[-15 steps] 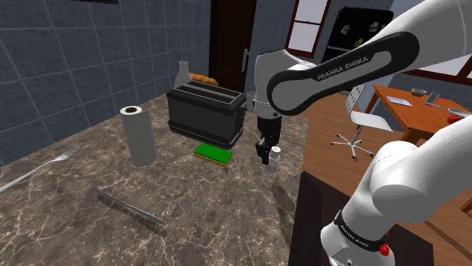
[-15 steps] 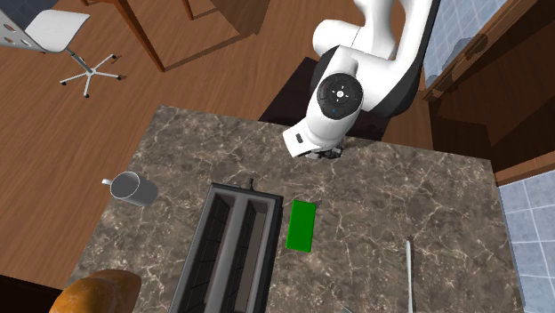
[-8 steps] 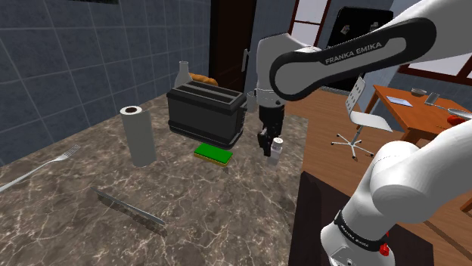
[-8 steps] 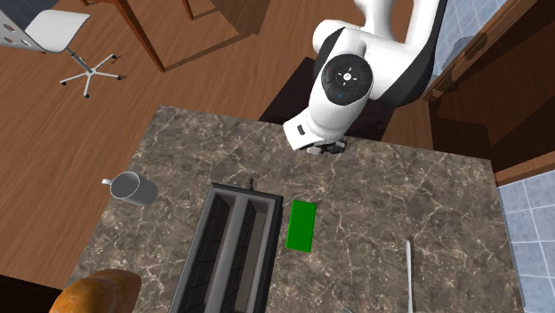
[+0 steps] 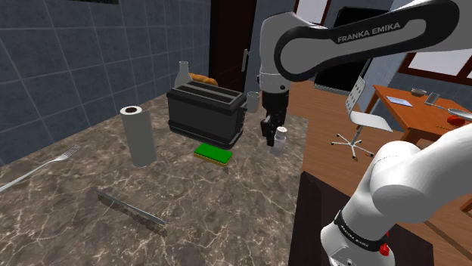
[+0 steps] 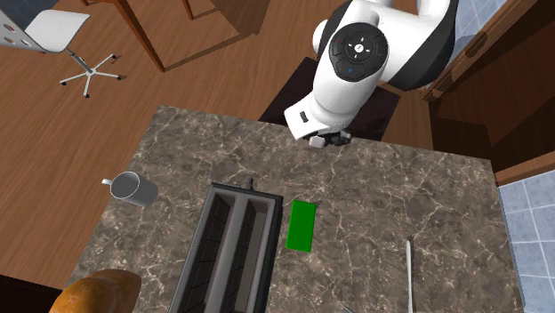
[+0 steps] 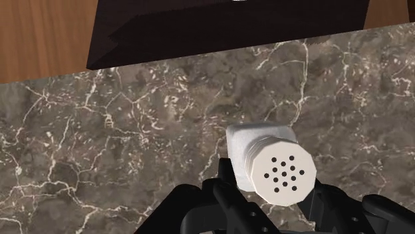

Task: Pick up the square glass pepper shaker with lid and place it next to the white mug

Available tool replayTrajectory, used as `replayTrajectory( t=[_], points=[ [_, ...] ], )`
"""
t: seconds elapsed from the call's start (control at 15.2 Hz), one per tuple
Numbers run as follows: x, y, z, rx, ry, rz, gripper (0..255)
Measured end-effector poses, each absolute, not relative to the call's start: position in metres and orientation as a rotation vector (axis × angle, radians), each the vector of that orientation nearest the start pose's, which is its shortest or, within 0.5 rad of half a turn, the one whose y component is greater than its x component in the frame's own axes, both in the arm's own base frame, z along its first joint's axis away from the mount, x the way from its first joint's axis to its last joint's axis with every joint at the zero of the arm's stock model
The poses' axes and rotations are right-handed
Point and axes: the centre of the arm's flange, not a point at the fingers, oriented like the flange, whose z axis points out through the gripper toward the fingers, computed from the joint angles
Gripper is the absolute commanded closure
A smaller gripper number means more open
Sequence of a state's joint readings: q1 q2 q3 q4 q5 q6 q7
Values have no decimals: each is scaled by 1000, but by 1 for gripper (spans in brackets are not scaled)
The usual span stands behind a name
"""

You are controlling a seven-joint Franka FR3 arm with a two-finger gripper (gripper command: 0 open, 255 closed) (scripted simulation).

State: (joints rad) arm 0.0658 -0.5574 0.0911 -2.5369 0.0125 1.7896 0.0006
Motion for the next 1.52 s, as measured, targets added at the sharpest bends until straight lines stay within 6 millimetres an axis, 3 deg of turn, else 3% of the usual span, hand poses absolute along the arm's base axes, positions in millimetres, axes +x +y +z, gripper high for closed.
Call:
replayTrajectory(
  t=[0.73, 0.92, 1.52],
  points=[
    [350, 57, 501, -3170, -213, 301, 255],
    [362, 33, 504, -3170, -211, 301, 255],
    [416, -73, 507, -3170, -211, 301, 255]
  ],
)
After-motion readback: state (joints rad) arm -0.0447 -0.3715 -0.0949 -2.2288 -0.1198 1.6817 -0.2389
